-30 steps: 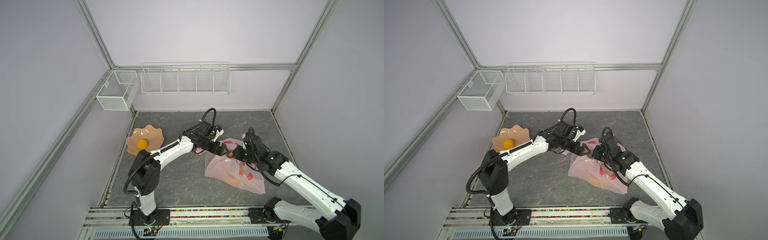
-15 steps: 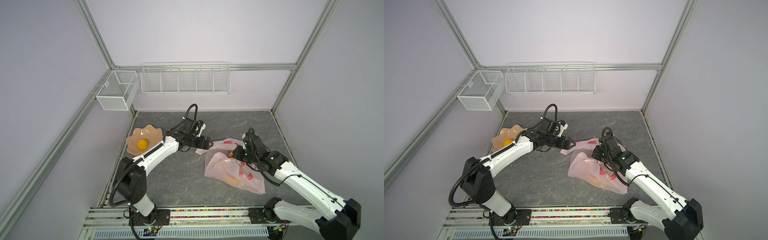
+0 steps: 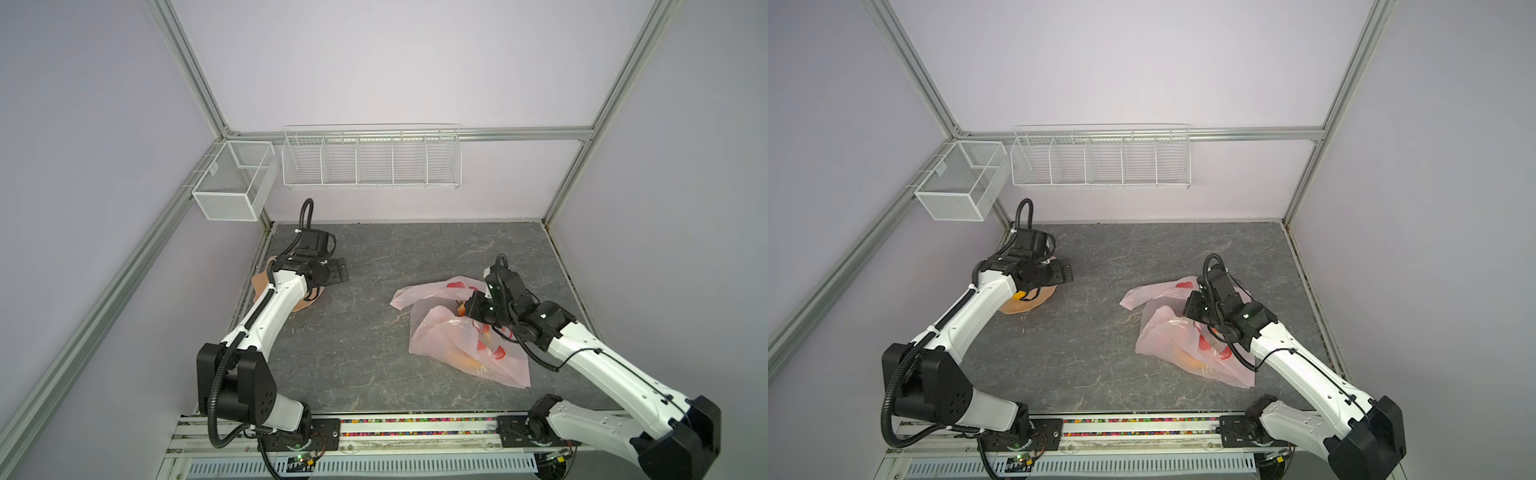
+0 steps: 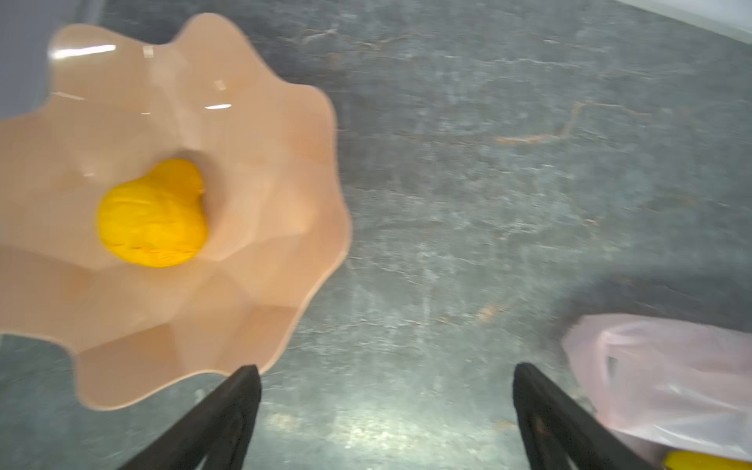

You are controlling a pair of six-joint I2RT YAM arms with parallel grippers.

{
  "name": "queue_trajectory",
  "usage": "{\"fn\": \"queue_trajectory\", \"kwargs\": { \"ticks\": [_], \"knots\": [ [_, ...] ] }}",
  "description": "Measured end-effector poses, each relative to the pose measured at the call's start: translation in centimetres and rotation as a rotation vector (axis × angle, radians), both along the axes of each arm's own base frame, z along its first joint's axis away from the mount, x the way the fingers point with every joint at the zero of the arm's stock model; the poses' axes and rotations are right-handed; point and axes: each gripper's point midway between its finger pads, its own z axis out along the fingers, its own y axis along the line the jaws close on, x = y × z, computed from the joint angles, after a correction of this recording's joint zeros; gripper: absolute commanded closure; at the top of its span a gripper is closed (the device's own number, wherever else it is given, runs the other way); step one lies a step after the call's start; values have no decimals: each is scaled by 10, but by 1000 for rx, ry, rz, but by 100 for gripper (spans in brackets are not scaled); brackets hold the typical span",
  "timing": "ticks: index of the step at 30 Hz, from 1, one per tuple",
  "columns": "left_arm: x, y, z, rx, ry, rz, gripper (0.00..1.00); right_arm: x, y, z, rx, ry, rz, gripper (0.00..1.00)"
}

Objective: Place the fruits into the plastic bag
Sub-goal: Pick up the fruit from the plate.

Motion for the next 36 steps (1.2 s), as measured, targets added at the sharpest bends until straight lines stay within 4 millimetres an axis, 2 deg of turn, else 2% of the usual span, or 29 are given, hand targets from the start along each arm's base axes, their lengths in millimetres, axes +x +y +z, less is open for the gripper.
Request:
{"fn": "queue_trajectory", "kwargs": {
  "ticks": [3, 6, 17, 24, 28, 36],
  "knots": [
    [1, 36, -12, 52, 44, 72, 3, 0, 0, 0, 0, 0, 0, 93],
    [4, 62, -29, 91, 94, 120, 3, 0, 0, 0, 1, 0, 1, 93],
    [20, 123, -76, 138, 214, 219, 4, -1, 0, 0, 2, 3, 3, 93],
    [35, 140, -99, 139, 246, 231, 5, -1, 0, 0, 1, 4, 1, 94],
    [44, 147, -103, 136, 245, 234, 7, -1, -1, -1, -1, 6, 1, 93],
    [61, 146, -110, 110, 223, 208, 13, -1, -1, -1, -2, 8, 0, 94]
  ]
}}
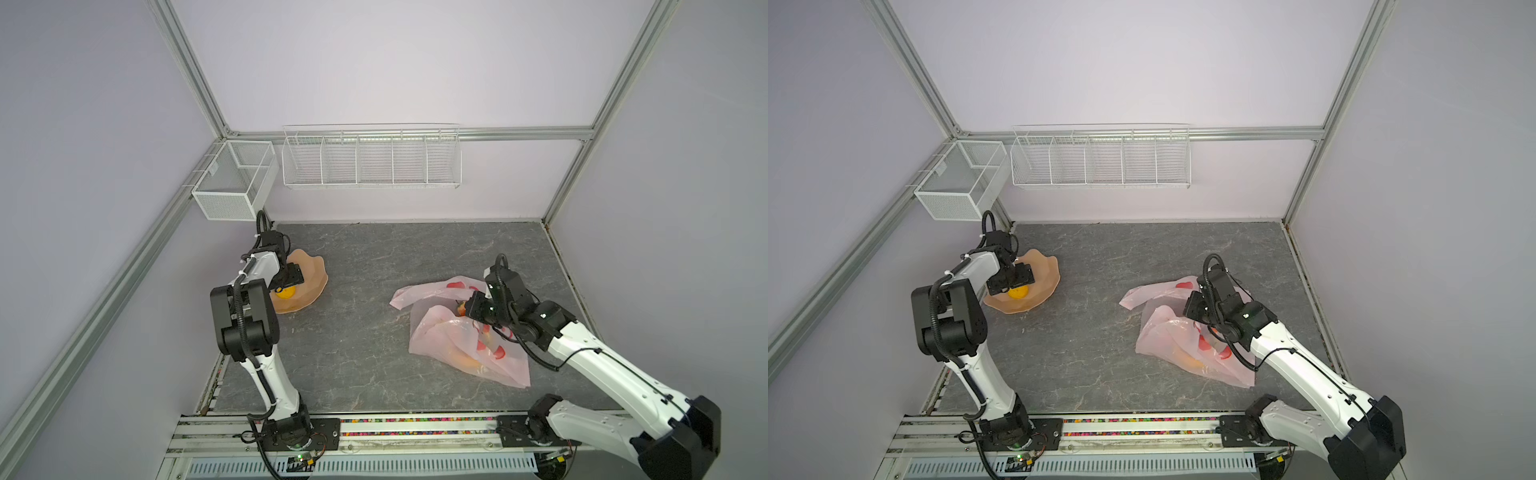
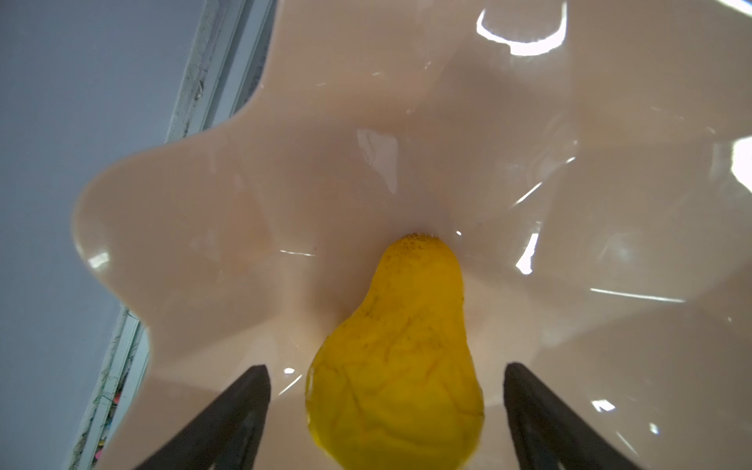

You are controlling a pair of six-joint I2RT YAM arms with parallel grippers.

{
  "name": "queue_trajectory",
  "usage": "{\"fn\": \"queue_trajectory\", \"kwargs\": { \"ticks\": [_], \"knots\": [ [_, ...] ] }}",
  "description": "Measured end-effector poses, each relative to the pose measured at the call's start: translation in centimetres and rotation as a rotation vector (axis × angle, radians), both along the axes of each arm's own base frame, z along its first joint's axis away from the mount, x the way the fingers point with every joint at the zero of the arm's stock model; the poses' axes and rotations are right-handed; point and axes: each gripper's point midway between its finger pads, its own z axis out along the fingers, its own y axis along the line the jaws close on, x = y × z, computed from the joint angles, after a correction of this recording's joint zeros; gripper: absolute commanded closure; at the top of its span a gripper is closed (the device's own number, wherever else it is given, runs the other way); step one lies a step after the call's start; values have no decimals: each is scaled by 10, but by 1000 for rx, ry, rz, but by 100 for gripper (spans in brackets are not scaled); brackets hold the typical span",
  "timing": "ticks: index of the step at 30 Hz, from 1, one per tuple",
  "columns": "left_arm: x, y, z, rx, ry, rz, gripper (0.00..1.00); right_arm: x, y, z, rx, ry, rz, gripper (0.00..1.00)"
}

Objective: Place the fruits into the plastic bag
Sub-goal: Pick up the fruit from the plate.

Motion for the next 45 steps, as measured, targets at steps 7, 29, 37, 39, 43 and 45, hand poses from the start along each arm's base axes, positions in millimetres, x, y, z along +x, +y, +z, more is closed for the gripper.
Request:
{"fn": "queue_trajectory", "kwargs": {
  "ticks": [7, 29, 37, 39, 43, 45],
  "knots": [
    [6, -2, -11, -15, 9, -16, 20, 0, 0, 0, -1, 0, -1, 94],
    [-10, -15, 4, -68, -29, -55, 54, 1, -1, 0, -5, -3, -7, 94],
    [-21, -67, 67, -117, -215, -229, 58, 1, -1, 0, -5, -3, -6, 94],
    [-25, -91, 83, -143, -265, -312, 58, 1, -1, 0, -5, -3, -6, 94],
    [-32, -136, 110, -188, -340, -470, 60, 1, -1, 0, -5, -3, -6, 94],
    [-36, -159, 120, -211, -366, -554, 60, 1, -1, 0, -5, -2, -6, 94]
  ]
}}
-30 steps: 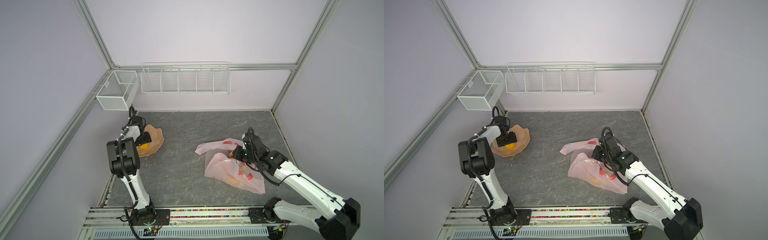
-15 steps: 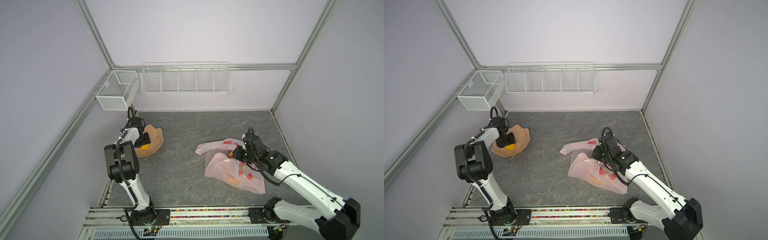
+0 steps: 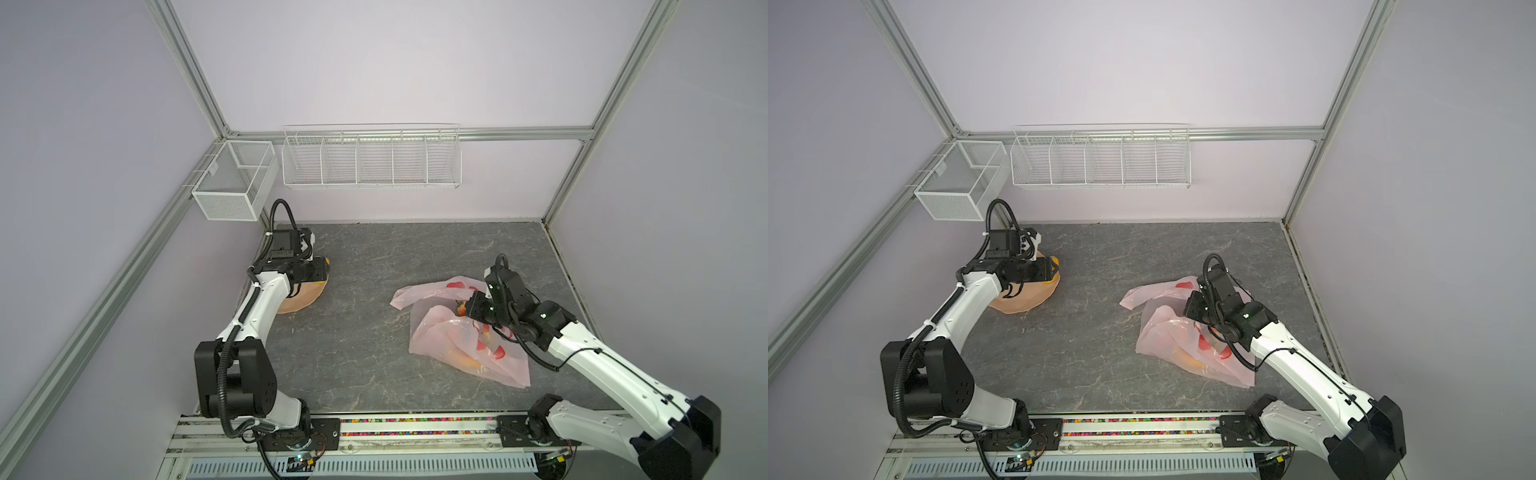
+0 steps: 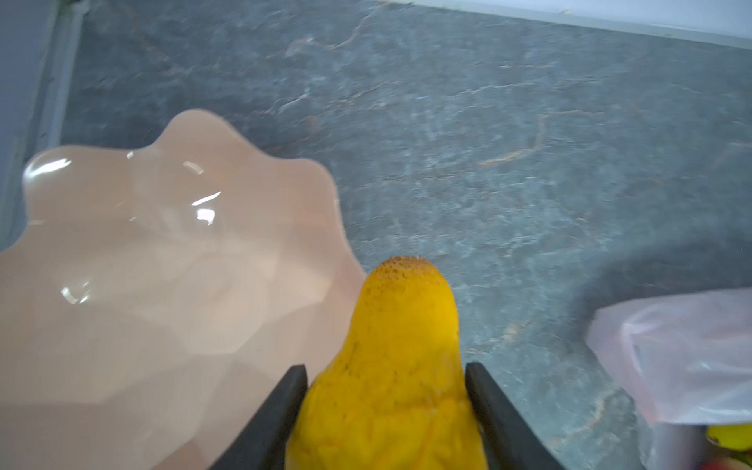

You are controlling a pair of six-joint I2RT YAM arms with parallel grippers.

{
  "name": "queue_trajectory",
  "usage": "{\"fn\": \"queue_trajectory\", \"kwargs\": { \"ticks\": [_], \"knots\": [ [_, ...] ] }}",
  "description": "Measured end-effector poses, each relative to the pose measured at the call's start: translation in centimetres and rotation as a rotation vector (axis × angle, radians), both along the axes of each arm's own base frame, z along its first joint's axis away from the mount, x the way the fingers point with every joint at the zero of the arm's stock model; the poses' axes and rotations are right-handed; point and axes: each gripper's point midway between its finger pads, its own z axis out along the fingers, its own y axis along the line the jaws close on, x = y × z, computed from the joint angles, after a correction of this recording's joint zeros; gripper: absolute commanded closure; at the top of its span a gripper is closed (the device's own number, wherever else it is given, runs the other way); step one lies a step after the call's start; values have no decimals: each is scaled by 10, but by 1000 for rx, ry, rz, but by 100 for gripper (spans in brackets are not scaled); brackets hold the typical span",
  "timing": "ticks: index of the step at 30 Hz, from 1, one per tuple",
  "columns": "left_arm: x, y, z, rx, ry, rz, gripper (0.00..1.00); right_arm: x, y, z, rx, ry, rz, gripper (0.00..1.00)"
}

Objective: Place the fruits into the plastic bag
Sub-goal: Pick up the fruit from the plate, then place the fruit in the plastic bag.

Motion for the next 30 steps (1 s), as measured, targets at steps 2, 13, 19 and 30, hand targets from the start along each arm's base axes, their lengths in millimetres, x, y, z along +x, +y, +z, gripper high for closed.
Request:
{"fn": "queue_trajectory", "kwargs": {
  "ticks": [2, 13, 19, 30],
  "knots": [
    [-6, -23, 7, -5, -20, -84, 60, 0, 0, 0, 0, 0, 0, 94],
    [-71, -163, 12, 4, -86, -617, 60, 0, 0, 0, 0, 0, 0, 94],
    [-96, -206, 13, -24, -114, -780, 61, 0, 0, 1, 1, -1, 0, 94],
    [-112, -278, -19, -58, -22, -967, 61, -3, -2, 8, 14, -19, 0, 94]
  ]
}}
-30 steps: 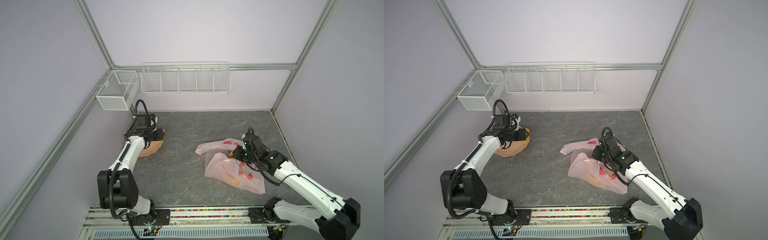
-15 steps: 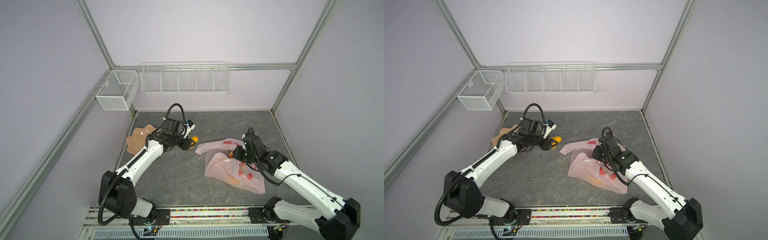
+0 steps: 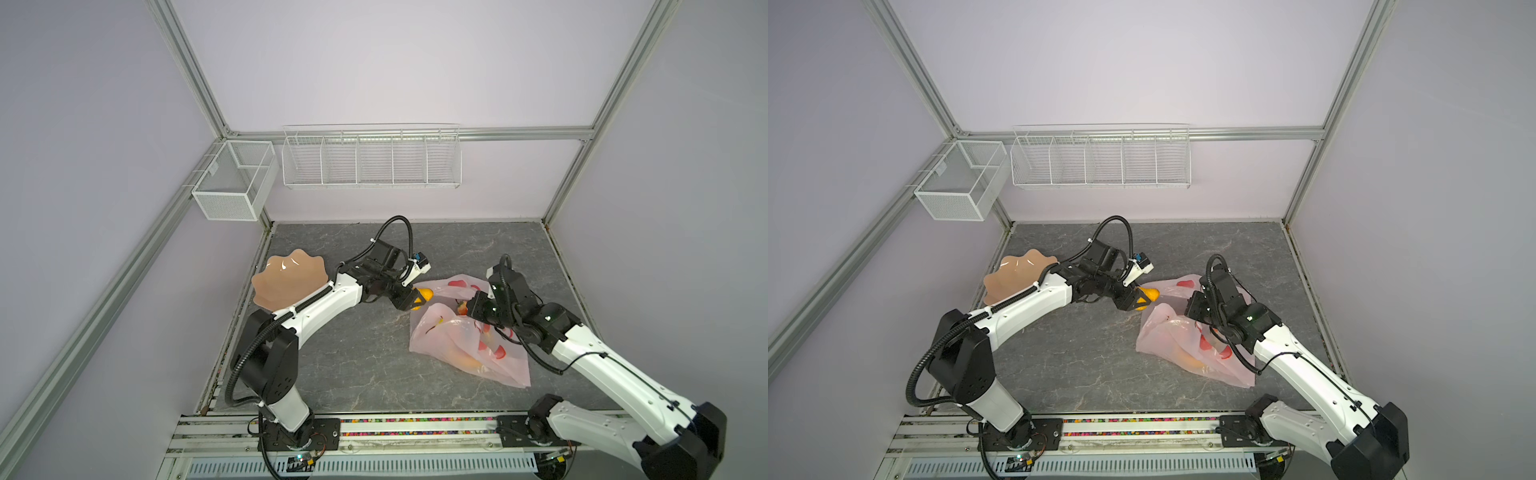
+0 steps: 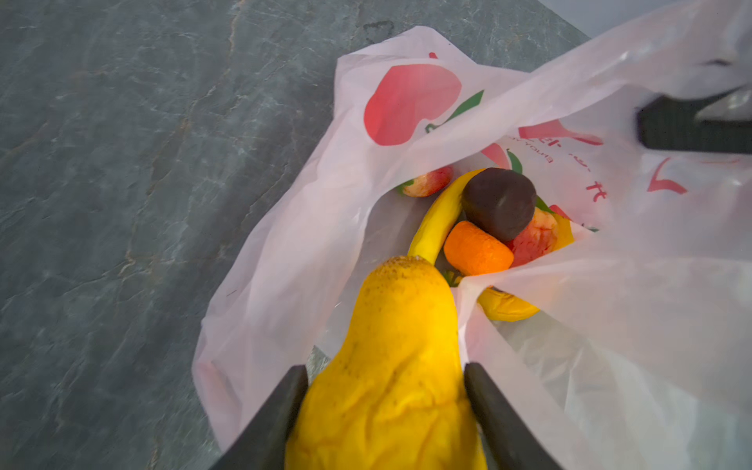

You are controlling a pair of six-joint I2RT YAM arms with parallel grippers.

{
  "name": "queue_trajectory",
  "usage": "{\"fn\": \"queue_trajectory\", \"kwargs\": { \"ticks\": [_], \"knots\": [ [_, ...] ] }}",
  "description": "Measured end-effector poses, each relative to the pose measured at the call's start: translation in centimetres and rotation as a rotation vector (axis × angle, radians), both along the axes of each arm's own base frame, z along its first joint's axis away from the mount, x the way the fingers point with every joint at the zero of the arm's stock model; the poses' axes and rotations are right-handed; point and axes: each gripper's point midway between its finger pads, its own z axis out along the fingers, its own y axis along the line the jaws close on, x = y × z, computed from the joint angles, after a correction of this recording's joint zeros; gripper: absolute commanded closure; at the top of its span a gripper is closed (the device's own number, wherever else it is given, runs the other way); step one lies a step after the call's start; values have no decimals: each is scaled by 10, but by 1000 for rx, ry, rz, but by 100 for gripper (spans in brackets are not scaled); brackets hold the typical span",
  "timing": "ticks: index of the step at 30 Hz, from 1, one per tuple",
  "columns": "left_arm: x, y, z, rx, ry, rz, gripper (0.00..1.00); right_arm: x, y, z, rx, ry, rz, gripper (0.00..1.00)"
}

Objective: Place the fruits into the plastic bag
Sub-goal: Place the fruit in the plastic bag.

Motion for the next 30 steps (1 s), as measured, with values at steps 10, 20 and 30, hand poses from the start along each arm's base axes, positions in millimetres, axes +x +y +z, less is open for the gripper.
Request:
{"fn": "queue_trajectory", "kwargs": {
  "ticks": [10, 20, 30],
  "knots": [
    [-16, -62, -18, -15, 57, -114, 61, -1, -1, 1, 2, 1, -2, 94],
    [-40, -115, -30, -62, 140, -174, 29, -2, -1, 1, 5, 1, -3, 94],
    [-49, -121, -33, -61, 200, -144, 1, -3, -4, 2, 4, -8, -15, 94]
  ]
}}
